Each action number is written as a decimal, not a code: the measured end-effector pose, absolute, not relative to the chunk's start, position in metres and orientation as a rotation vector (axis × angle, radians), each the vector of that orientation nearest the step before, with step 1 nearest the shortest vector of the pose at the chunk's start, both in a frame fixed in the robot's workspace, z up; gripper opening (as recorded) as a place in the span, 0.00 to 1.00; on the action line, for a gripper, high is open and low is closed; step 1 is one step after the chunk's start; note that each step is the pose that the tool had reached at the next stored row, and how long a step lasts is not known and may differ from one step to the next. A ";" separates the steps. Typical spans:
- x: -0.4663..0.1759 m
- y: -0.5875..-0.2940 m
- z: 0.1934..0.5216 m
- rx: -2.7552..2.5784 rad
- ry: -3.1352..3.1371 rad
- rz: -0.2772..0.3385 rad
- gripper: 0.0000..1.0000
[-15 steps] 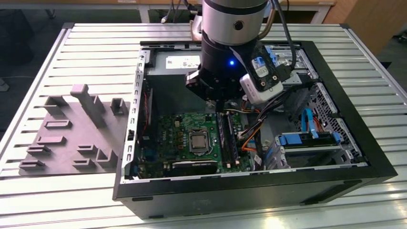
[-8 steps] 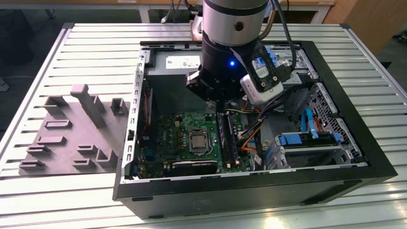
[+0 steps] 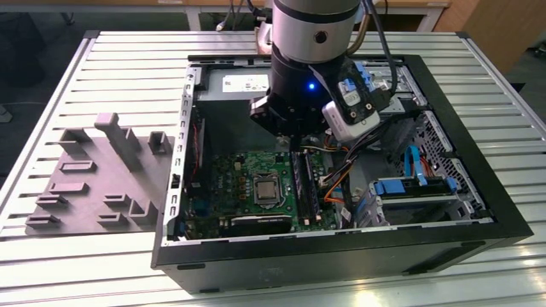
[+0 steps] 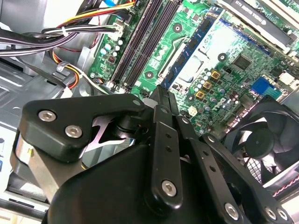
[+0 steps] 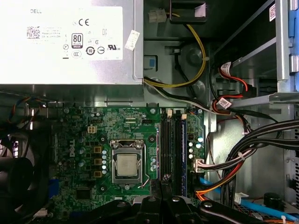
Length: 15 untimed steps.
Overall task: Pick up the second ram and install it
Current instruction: 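Insert the second ram into the second slot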
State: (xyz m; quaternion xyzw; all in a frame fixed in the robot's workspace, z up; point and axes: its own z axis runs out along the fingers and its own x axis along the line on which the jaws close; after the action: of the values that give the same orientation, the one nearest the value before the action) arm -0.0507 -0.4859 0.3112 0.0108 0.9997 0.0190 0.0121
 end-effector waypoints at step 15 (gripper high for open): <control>-0.051 -0.486 0.306 0.034 3.117 0.059 0.12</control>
State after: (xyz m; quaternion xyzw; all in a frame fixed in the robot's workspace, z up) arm -0.0506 -0.4859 0.3062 0.0108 0.9997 0.0191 0.0121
